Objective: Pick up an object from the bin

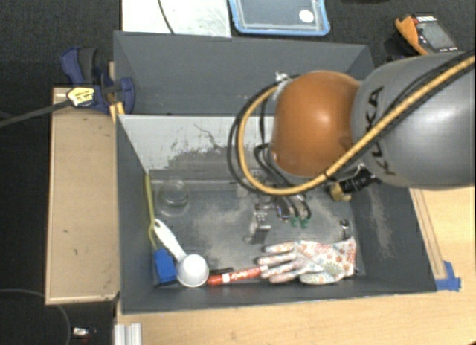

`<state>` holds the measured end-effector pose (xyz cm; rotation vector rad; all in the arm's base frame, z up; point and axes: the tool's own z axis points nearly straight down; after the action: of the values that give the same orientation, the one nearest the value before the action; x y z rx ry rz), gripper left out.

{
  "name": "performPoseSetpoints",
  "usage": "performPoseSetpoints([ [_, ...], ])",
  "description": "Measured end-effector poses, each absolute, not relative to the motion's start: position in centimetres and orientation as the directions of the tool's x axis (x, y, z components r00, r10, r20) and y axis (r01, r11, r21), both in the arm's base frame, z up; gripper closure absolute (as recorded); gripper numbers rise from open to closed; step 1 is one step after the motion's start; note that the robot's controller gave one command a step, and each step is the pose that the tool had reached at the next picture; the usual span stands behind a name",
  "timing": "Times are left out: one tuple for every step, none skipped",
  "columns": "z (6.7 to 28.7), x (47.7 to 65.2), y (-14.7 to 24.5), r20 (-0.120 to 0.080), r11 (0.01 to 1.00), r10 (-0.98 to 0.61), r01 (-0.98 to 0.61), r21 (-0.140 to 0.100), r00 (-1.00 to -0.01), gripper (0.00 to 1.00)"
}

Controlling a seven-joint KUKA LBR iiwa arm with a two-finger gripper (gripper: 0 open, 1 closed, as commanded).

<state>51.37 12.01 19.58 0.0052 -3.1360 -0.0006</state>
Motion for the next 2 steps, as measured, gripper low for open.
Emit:
performPoseSetpoints([
  [20.0,51.6,11.9,-0.002,1.000,0.001,0.001,0.001,-1.000,0.00],
  [13.7,50.7,5.4,-0.005,0.990,-0.139,-0.139,0.000,-0.990,0.00],
])
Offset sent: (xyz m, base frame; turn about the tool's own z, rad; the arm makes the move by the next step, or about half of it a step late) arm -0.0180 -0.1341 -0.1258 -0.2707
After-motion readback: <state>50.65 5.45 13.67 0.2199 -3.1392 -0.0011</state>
